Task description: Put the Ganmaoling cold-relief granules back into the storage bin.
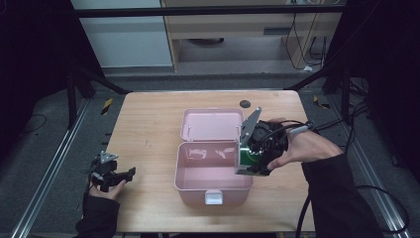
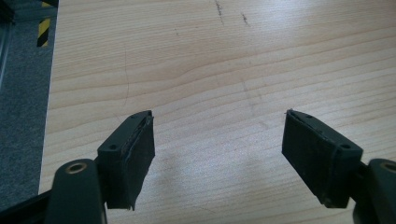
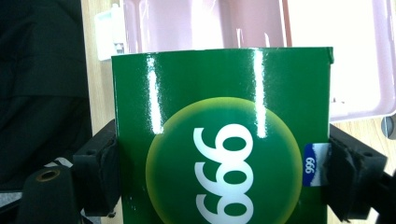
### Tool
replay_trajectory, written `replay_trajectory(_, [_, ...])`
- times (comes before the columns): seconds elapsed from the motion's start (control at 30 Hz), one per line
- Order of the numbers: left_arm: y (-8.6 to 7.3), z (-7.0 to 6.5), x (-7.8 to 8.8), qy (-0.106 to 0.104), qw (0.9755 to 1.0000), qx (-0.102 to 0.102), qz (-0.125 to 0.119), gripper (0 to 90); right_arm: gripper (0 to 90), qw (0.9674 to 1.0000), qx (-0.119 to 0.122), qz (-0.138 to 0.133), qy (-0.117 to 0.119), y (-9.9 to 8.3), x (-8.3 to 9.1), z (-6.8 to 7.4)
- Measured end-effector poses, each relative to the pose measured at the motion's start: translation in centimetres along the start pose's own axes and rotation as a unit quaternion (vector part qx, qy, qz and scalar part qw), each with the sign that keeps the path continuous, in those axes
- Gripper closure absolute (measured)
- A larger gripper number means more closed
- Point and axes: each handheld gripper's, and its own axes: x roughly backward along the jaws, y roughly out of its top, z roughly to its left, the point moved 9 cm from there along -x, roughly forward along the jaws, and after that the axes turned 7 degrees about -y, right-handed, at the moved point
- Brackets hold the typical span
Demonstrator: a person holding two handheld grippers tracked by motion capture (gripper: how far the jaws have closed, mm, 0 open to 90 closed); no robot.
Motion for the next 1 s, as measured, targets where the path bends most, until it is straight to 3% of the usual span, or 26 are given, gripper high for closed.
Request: replay_trajectory(1.0, [0.0, 0.0, 0.0, 0.0, 1.0, 0.0, -0.001, 24.7, 16.3, 0.9998, 0.014, 0.001, 0.015, 3.3, -2.8, 0.1])
